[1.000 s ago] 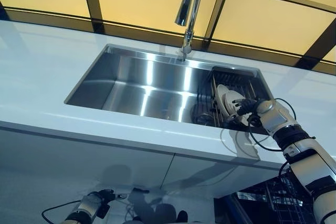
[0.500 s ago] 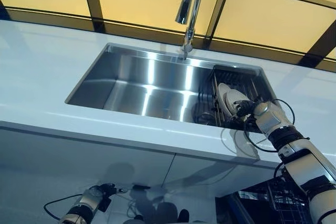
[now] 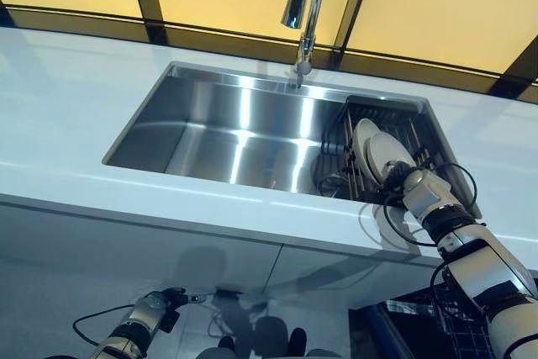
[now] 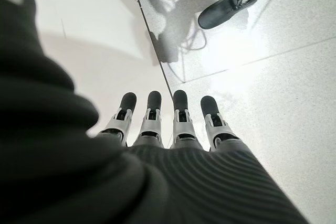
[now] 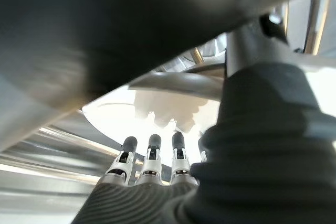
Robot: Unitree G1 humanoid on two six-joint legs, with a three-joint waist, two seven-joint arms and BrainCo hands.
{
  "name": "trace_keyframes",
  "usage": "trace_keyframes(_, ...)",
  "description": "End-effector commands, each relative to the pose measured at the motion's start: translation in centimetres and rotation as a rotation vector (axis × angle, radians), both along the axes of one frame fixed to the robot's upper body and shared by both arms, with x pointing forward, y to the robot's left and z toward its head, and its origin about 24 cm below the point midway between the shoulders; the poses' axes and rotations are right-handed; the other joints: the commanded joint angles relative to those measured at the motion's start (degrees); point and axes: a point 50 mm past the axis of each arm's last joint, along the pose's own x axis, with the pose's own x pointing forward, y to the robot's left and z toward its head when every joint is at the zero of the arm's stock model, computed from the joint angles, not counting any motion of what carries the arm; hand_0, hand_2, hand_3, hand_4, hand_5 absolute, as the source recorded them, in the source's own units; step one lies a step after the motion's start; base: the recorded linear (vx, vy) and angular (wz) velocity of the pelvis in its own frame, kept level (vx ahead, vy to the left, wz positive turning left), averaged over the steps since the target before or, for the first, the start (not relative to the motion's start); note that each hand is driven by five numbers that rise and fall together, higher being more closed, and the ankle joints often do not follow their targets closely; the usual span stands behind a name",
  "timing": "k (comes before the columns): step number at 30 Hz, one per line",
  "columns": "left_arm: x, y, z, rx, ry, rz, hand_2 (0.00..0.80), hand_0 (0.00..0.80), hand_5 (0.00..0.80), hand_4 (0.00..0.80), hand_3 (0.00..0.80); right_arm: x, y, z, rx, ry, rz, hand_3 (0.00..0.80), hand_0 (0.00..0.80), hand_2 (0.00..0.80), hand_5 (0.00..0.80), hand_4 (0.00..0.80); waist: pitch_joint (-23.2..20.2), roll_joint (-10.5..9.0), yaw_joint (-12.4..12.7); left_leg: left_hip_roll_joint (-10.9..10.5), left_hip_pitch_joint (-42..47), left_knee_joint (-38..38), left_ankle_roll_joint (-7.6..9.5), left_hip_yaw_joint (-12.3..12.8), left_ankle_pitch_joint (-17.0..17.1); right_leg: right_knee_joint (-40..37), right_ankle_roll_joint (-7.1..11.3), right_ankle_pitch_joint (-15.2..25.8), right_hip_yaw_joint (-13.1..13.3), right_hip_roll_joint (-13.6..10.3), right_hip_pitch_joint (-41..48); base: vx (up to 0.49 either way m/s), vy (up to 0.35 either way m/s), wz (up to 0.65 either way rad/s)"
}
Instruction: Take plates into dishwasher
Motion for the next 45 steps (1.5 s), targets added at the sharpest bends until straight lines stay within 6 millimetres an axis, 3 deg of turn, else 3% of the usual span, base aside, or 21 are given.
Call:
trace_keyframes(1,2.8,-1.9,0.7,0.009,-0.034,-0.065,0.0,0.0,0.0,0.0,0.0,0.9,-1.1,2.8,-0.097,-0.095,-0.071,0.0,0.0,0.0,0.0,0.0,1.24,2.36,0.75,-1.29,-2.83,1.67,1.37,2.4,-2.09,2.62,2.39,-6.17,1.1,1.93,1.17,0.0,0.0,0.0)
trace_keyframes(5,3.1,-2.2,0.8,0.001,-0.039,-0.063,0.0,0.0,0.0,0.0,0.0,1.0,-0.6,2.5,-0.111,-0.135,-0.089,0.0,0.0,0.0,0.0,0.0,1.47,2.68,0.6,-1.27,-3.06,1.9,1.37,2.36,-2.07,2.75,2.24,-6.23,1.22,1.98,0.99,0.0,0.0,0.0)
trace_keyframes(6,3.2,-2.3,0.8,-0.001,-0.041,-0.063,0.0,0.0,0.0,0.0,0.0,1.0,-0.4,2.5,-0.115,-0.15,-0.092,0.176,0.176,0.176,0.176,0.176,1.52,2.75,0.55,-1.29,-3.16,2.0,1.36,2.37,-2.07,2.79,2.2,-6.25,1.28,2.01,0.93,0.0,0.0,0.0)
trace_keyframes(8,3.4,-2.6,0.9,-0.005,-0.044,-0.063,0.0,0.0,0.0,0.0,0.0,1.2,0.0,2.7,-0.126,-0.176,-0.084,0.8,0.8,0.8,0.8,0.8,1.59,2.87,0.44,-1.3,-3.28,2.0,1.34,2.34,-2.01,2.79,2.18,-6.23,1.39,2.03,0.78,0.0,0.0,0.0)
trace_keyframes(25,4.4,-3.2,1.4,-0.025,-0.054,-0.047,0.0,0.0,0.0,0.0,0.0,2.0,1.9,5.4,-0.189,-0.414,0.022,0.8,0.8,0.8,0.8,0.8,1.24,3.11,-0.67,-1.4,-3.39,1.99,1.23,2.69,-2.06,3.01,2.21,-6.31,1.81,2.09,0.36,0.0,0.0,0.0)
trace_keyframes(32,4.2,-3.0,1.3,-0.022,-0.052,-0.039,0.0,0.0,0.0,0.0,0.0,1.9,1.8,6.5,-0.186,-0.474,0.053,0.8,0.8,0.8,0.8,0.8,1.01,2.84,-0.98,-1.34,-3.08,1.88,1.19,2.83,-2.14,2.98,2.3,-6.29,1.93,2.08,0.55,0.0,0.0,0.0)
trace_keyframes(45,3.0,-1.4,1.1,-0.015,-0.04,-0.029,0.0,0.0,0.0,0.0,0.0,1.1,1.0,10.7,-0.165,-0.663,0.122,0.8,0.8,0.8,0.8,0.8,-0.02,2.27,-1.63,-1.38,-1.79,1.17,1.23,3.13,-2.37,2.53,2.56,-6.33,2.25,2.37,1.43,0.0,0.0,0.0)
